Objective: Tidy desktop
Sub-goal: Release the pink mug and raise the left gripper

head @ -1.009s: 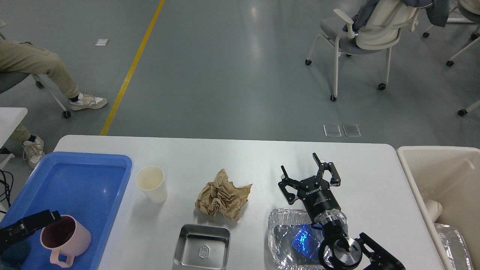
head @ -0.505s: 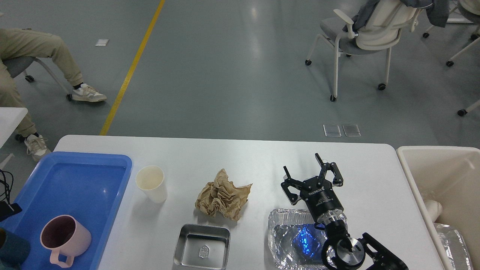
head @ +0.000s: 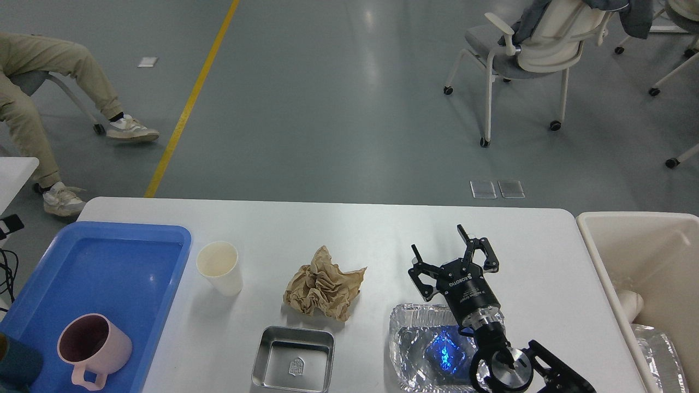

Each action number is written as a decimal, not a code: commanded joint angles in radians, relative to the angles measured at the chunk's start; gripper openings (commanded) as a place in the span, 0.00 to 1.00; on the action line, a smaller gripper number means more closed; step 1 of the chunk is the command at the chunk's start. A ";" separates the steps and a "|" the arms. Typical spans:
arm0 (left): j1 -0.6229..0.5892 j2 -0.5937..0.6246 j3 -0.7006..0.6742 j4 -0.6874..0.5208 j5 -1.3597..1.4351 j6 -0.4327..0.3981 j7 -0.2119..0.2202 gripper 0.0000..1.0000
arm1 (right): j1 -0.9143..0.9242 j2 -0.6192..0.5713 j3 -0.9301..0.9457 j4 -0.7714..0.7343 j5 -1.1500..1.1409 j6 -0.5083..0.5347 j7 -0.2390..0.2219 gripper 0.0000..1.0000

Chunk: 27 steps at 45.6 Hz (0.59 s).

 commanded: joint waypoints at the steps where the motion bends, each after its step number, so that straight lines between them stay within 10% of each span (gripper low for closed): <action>1: -0.073 -0.067 -0.036 0.120 0.154 -0.115 -0.007 0.97 | 0.009 0.003 0.001 0.001 0.000 -0.001 0.000 1.00; 17: -0.304 -0.360 -0.033 0.209 0.811 -0.303 -0.051 0.97 | 0.016 0.013 0.001 0.001 0.000 -0.002 0.000 1.00; 27: -0.390 -0.530 -0.018 0.183 1.154 -0.327 -0.198 0.97 | 0.020 0.013 0.001 0.001 0.000 -0.002 0.002 1.00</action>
